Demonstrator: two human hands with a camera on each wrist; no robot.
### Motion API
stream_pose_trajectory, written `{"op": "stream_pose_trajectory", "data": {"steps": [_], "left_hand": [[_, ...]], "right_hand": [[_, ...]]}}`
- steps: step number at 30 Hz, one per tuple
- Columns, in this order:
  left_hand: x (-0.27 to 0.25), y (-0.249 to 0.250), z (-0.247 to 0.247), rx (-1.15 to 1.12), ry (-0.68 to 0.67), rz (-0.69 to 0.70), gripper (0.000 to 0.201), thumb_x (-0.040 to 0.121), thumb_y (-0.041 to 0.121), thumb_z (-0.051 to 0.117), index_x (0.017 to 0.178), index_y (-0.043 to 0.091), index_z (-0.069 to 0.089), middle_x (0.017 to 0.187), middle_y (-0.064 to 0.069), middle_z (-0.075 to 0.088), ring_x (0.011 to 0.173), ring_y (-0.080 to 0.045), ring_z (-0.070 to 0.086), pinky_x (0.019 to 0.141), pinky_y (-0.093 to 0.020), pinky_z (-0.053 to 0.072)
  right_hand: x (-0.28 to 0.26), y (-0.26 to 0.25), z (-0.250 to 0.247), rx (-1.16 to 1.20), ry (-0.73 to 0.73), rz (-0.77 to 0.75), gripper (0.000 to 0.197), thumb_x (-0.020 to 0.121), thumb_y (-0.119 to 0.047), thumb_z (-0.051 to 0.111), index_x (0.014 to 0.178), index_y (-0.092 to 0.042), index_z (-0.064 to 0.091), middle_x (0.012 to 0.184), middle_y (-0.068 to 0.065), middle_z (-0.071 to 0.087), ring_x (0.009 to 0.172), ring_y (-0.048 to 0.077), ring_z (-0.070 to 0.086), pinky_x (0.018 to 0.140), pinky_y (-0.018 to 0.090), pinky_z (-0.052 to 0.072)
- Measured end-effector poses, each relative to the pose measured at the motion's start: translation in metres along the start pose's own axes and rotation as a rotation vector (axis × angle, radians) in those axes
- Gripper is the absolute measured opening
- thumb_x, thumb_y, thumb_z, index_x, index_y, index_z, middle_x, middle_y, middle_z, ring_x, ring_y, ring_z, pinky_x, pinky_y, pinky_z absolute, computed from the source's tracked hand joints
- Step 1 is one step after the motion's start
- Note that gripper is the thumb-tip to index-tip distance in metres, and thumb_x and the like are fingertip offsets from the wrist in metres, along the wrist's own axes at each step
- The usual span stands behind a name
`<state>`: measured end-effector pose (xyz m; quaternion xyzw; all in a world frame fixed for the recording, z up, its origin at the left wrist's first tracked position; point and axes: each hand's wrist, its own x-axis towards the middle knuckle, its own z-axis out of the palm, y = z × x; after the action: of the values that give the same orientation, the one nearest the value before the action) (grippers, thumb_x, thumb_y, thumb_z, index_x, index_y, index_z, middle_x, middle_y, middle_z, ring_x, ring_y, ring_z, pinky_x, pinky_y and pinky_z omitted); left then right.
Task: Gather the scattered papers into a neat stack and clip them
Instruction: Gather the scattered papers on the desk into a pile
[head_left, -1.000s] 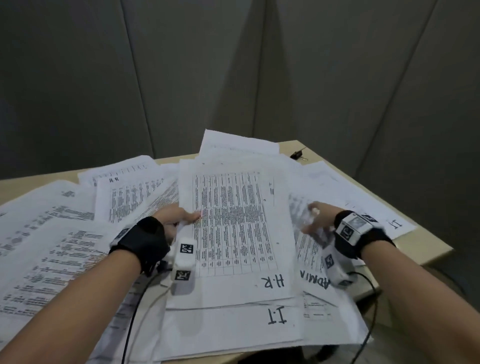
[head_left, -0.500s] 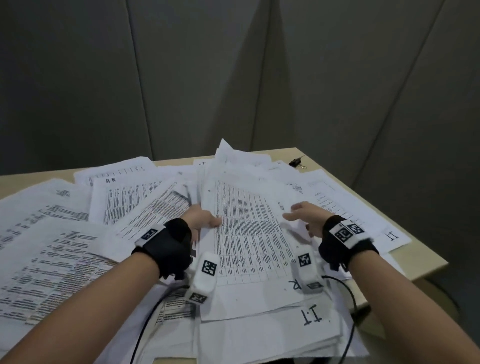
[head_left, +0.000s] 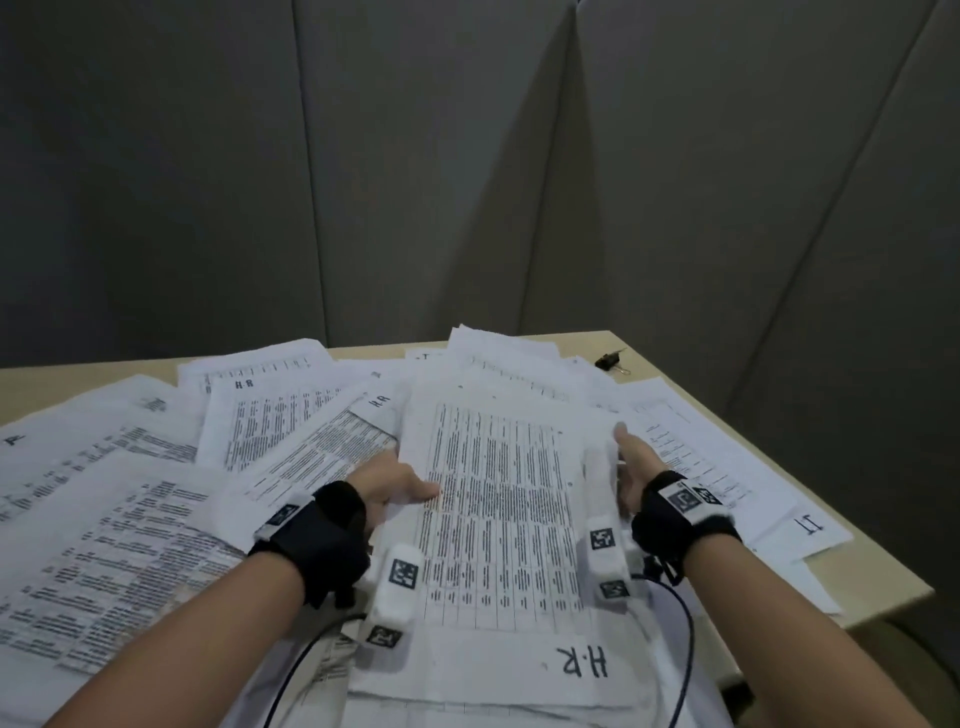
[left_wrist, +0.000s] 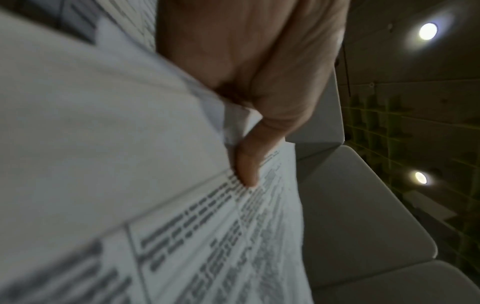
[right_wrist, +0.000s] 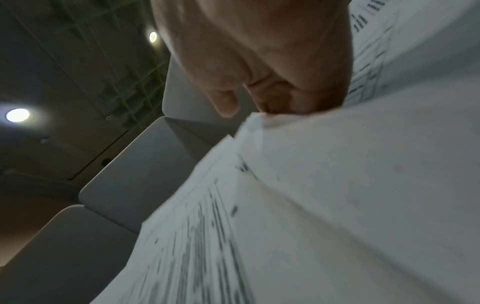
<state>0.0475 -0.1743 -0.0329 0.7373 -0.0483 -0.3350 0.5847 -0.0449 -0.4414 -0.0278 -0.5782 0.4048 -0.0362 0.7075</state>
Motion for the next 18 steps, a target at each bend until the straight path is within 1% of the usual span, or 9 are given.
{"op": "stream_pose_trajectory", "data": {"steps": [1,2,3,5,8,11,13,15,18], "left_hand": [[0.001,0.0,-0.002,-0.007,0.054,-0.012,0.039,0.083,-0.006,0.062,0.121,-0.006,0.053,0.124,-0.022,0.059,0.112,-0.033,0.057,0.103,-0.038,0.042],[0.0,0.0,-0.005,-0.069,0.088,-0.019,0.041,0.085,-0.008,0.059,0.125,-0.007,0.05,0.127,-0.023,0.056,0.117,-0.036,0.054,0.105,-0.04,0.04],[0.0,0.0,-0.01,-0.145,0.108,-0.03,0.043,0.086,-0.012,0.054,0.128,-0.008,0.047,0.129,-0.024,0.055,0.12,-0.039,0.051,0.104,-0.042,0.039],[0.005,0.001,-0.018,-0.265,0.144,-0.027,0.044,0.087,-0.015,0.049,0.131,-0.008,0.044,0.133,-0.025,0.051,0.122,-0.042,0.048,0.105,-0.051,0.037],[0.015,0.007,-0.021,-0.362,0.234,-0.048,0.04,0.089,-0.013,0.047,0.129,-0.01,0.044,0.127,-0.016,0.053,0.122,-0.042,0.047,0.103,-0.051,0.038],[0.028,0.015,-0.016,-0.399,0.324,-0.057,0.042,0.088,-0.012,0.05,0.13,-0.01,0.044,0.131,-0.019,0.052,0.125,-0.038,0.046,0.107,-0.051,0.035],[0.042,0.02,-0.015,-0.391,0.329,-0.029,0.047,0.086,-0.011,0.053,0.132,-0.009,0.042,0.141,-0.019,0.044,0.133,-0.037,0.038,0.112,-0.051,0.028],[0.041,0.03,-0.01,-0.325,0.292,-0.037,0.047,0.087,-0.007,0.055,0.132,-0.009,0.041,0.147,-0.018,0.035,0.138,-0.034,0.031,0.115,-0.049,0.023],[0.041,0.04,-0.012,-0.227,0.168,-0.021,0.049,0.082,-0.003,0.065,0.127,-0.008,0.047,0.14,-0.007,0.044,0.132,-0.023,0.038,0.115,-0.047,0.026]], "right_hand": [[0.0,-0.002,0.001,0.039,-0.008,0.004,0.046,0.094,-0.052,0.035,0.09,-0.013,0.057,0.078,0.008,0.055,0.065,0.019,0.049,0.058,0.027,0.041],[0.002,-0.003,0.002,0.074,-0.003,0.01,0.045,0.095,-0.05,0.034,0.069,-0.017,0.048,0.059,0.002,0.043,0.048,0.014,0.033,0.047,0.021,0.025],[0.004,-0.005,0.003,0.096,-0.021,0.025,0.046,0.096,-0.047,0.034,0.059,-0.02,0.036,0.05,-0.002,0.032,0.043,0.012,0.02,0.046,0.019,0.014],[0.002,-0.007,0.006,0.046,-0.022,0.005,0.043,0.096,-0.04,0.034,0.058,-0.021,0.03,0.044,-0.004,0.026,0.039,0.01,0.016,0.045,0.016,0.011],[0.006,-0.011,0.012,-0.109,-0.031,0.006,0.036,0.096,-0.026,0.041,0.062,-0.016,0.035,0.042,-0.001,0.032,0.032,0.012,0.027,0.037,0.013,0.022],[0.011,-0.007,0.019,-0.27,-0.037,0.008,0.022,0.084,-0.009,0.049,0.062,-0.01,0.043,0.063,0.011,0.044,0.052,0.021,0.044,0.059,0.029,0.039],[0.009,-0.007,0.019,-0.318,-0.034,-0.005,0.021,0.088,-0.005,0.047,0.067,-0.011,0.046,0.067,0.006,0.049,0.056,0.016,0.049,0.054,0.023,0.045],[0.004,-0.01,0.013,-0.364,-0.029,-0.007,0.024,0.091,-0.004,0.043,0.068,-0.009,0.046,0.053,0.004,0.053,0.042,0.013,0.051,0.04,0.018,0.041],[0.003,-0.014,0.008,-0.391,-0.023,0.015,0.025,0.091,-0.006,0.043,0.066,-0.008,0.043,0.045,0.004,0.045,0.033,0.014,0.041,0.04,0.02,0.032]]}}
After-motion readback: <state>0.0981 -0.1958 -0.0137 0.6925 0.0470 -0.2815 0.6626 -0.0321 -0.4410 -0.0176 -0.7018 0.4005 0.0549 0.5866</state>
